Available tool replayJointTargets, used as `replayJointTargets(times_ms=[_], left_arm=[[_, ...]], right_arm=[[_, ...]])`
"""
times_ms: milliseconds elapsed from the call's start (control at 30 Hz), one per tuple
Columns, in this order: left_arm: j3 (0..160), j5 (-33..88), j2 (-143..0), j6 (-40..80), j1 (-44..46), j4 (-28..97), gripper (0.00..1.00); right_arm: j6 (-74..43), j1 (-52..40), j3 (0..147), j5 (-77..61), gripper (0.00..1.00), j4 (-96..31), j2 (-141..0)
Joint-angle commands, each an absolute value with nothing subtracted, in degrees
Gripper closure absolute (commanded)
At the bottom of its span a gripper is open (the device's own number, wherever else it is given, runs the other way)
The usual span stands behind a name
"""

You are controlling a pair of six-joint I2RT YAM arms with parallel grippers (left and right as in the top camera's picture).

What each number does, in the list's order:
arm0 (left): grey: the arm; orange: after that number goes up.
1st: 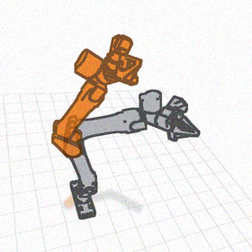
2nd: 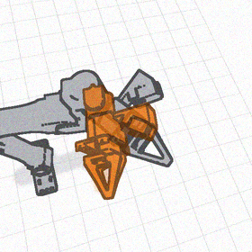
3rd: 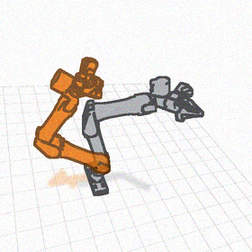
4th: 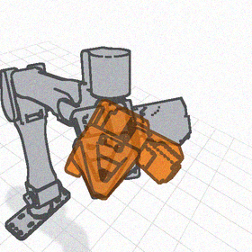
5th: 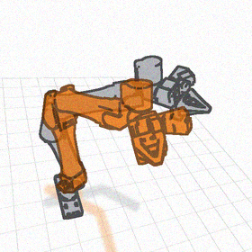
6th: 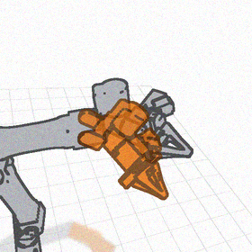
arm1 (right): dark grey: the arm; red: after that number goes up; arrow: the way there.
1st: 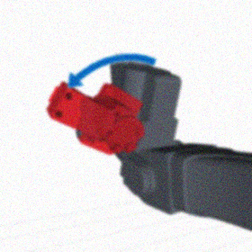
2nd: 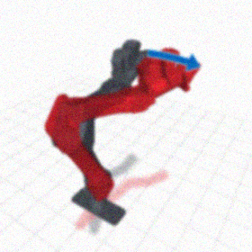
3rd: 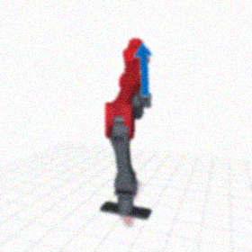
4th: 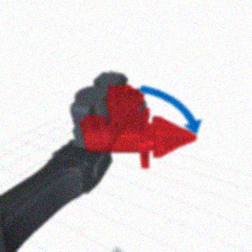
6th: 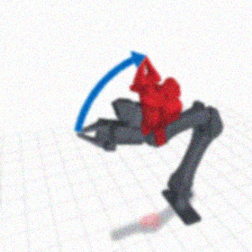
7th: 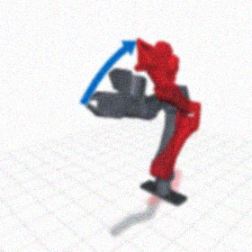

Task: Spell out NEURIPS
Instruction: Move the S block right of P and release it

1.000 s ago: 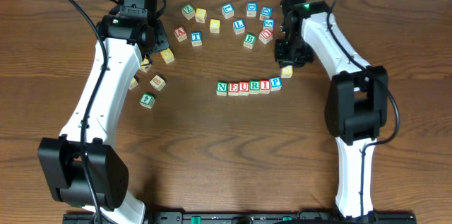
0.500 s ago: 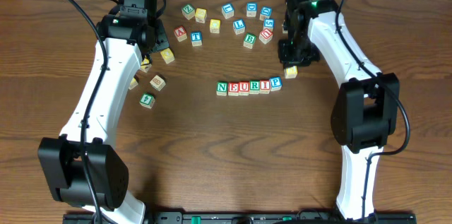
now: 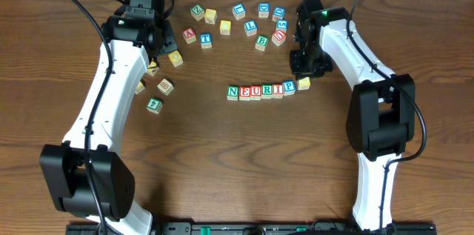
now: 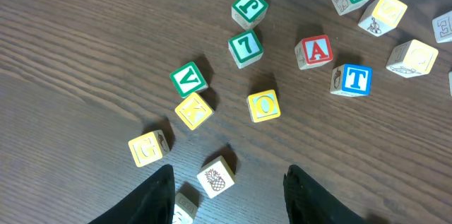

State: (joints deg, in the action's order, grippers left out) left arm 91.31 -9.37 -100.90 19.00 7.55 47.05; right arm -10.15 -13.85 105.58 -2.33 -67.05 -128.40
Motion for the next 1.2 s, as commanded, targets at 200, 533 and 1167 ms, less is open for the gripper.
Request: replayJointTargets(times_ms=[200,533,1167], left_arm=[[90.59,-9.69,-100.84,18.04,7.42,47.11,0.51],[90.59,-9.69,-100.86,18.04,7.42,47.11,0.51],[90.59,-9.69,-100.86,18.04,7.42,47.31,0.50]], right_arm=[[-9.76,-14.55,104.77,-2.48,0.75,-66.15,-127.63],[-9.76,-14.59,102.89,-2.52,0.72,-64.49,-127.63],[-9.76,-14.41,107.07,-2.50,0.55,-66.28,-124.99]])
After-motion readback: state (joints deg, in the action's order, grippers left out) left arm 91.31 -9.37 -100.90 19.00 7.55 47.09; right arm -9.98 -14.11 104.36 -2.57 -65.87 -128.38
